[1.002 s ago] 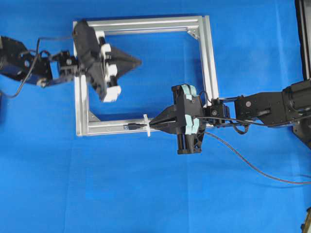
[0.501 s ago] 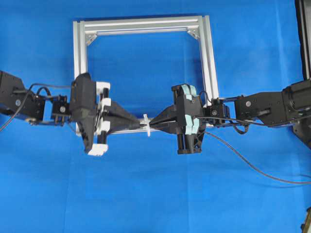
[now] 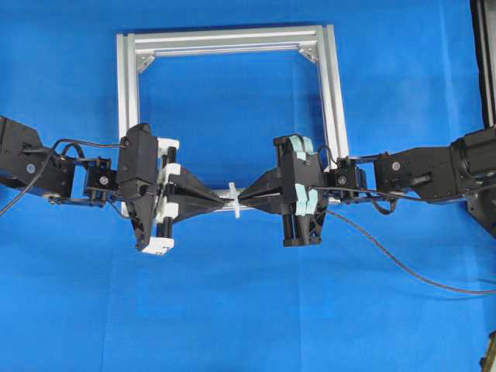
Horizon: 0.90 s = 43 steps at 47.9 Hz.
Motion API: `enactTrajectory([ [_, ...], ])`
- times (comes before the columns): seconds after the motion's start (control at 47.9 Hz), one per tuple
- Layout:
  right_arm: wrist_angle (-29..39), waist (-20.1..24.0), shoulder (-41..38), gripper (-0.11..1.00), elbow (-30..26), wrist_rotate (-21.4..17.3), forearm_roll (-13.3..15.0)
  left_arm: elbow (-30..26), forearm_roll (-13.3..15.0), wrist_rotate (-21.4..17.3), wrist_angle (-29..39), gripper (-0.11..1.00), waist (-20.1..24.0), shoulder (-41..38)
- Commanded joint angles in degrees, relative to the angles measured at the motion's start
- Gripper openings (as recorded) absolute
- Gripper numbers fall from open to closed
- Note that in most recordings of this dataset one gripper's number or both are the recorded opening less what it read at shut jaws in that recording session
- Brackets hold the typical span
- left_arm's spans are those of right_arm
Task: Insert the wire through the string loop located in the center.
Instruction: 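Move the left gripper to the plug emerging from the loop, then open the left gripper around the plug and close it on the plug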
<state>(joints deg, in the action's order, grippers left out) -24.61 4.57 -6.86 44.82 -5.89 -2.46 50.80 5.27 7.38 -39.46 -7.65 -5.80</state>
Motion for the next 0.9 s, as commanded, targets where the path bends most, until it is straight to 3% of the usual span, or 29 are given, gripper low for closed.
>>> enactTrajectory([
  [0.0, -0.35, -0.09, 0.79, -0.02, -0.79, 0.09, 0.09, -1.23, -0.09, -0.09, -0.18, 0.22, 0.09, 0.79],
  [0.167, -0.26, -0.09, 0.79, -0.02, -0.62, 0.09, 0.09, -1.32, -0.09, -0.09, 0.53, 0.74, 0.00, 0.70],
  [0.271, -0.35, -0.09, 0.70, -0.02, -0.79, 0.18, 0.09, -1.41, -0.09, -0.09, 1.05, 0.91, 0.00, 0.70],
  [0.877, -0.26, -0.09, 0.70, -0.02, -0.70, 0.26, 0.26, -1.67, -0.09, 0.00, 2.11, 0.90, 0.44, -2.46],
])
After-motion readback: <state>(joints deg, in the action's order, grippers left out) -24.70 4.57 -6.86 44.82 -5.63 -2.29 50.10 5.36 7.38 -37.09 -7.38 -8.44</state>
